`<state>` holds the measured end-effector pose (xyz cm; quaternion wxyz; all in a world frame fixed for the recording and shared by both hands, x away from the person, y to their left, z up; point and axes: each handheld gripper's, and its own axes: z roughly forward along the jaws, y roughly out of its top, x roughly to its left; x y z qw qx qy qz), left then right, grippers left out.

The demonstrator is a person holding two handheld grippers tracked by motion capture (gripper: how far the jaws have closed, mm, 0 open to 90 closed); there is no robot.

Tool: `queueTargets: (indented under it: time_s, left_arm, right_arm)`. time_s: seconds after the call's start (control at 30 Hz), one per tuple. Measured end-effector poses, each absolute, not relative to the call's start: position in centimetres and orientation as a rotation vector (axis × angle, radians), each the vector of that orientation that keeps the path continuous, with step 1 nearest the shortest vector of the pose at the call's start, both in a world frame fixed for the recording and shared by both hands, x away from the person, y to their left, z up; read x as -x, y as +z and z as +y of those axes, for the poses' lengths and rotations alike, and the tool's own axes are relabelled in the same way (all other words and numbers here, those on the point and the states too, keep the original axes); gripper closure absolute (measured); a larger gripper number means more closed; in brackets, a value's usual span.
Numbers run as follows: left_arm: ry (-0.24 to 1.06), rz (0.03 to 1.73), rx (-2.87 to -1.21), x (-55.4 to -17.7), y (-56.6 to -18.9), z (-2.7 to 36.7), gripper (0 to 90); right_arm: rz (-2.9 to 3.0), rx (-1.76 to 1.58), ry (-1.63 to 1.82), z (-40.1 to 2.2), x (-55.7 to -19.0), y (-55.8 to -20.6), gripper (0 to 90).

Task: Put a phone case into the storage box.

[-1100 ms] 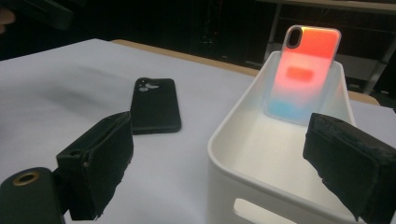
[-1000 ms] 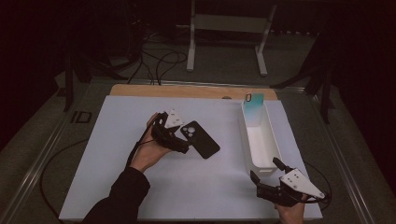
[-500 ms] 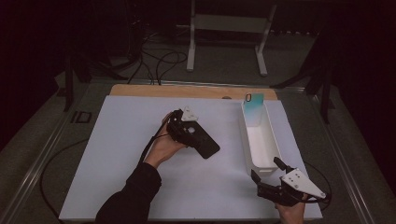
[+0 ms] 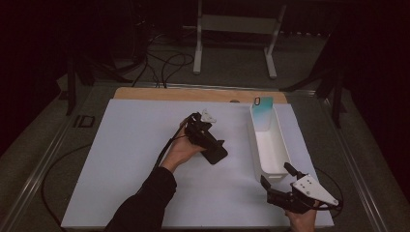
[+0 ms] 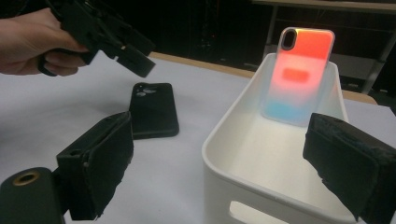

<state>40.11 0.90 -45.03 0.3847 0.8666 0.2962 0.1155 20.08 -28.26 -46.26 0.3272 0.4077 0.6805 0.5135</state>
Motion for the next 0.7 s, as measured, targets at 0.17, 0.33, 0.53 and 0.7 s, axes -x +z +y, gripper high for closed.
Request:
queueTargets:
  time_s: [0.17, 0.33, 0.53, 0.7]
  left_arm:
    - [0.293, 0.776, -2.225, -40.5, -45.4, 0.2, 14.2]
    - [0.236, 0.806, -2.223, -41.2, -46.0, -0.4, 31.7]
    - [0.201, 0.821, -2.238, -41.7, -46.4, -1.3, 52.2]
    - [0.209, 0.834, -2.265, -42.1, -47.0, -2.1, 74.9]
  right_arm:
    - [1.781, -1.069, 1.346, -28.3, -20.1, -46.3, 8.7]
    - [1.783, -1.062, 1.348, -28.3, -20.0, -46.3, 8.7]
    - [1.784, -1.062, 1.347, -28.2, -20.0, -46.3, 8.7]
    - [1.783, -1.056, 1.346, -28.2, -20.0, -46.3, 8.8]
